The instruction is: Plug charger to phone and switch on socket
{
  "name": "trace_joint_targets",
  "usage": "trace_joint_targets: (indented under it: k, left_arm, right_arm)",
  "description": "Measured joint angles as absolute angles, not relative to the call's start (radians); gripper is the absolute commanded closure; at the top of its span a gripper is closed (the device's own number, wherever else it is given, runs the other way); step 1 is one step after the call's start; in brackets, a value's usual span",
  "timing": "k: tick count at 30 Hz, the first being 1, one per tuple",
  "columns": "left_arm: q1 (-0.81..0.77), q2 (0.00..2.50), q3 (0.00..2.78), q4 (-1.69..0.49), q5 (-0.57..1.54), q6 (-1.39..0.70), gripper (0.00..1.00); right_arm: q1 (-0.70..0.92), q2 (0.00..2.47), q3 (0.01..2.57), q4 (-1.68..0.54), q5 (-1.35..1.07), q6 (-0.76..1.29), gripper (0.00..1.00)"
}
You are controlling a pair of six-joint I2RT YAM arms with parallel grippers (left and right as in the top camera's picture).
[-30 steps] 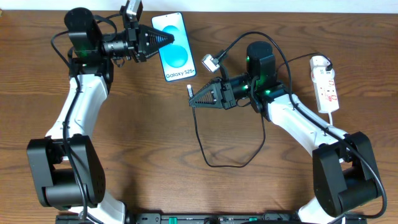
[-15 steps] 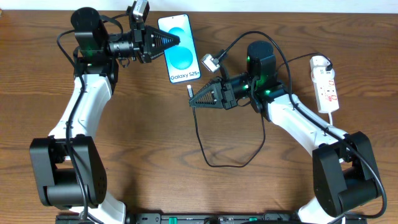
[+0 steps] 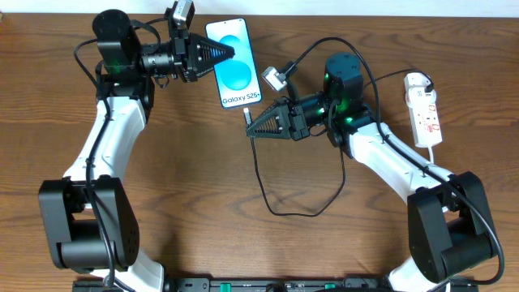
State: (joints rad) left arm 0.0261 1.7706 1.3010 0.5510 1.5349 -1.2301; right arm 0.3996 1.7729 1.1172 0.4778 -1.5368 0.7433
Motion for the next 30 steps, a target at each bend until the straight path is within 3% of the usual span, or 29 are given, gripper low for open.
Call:
trace_joint_targets:
  k: [30]
  left_arm:
    - [0.022,1.771,1.301,0.551,1.516,-1.215,0.93]
  right_arm:
    - [0.4,1.773,1.117,0.484,-1.527,0.752,0.99]
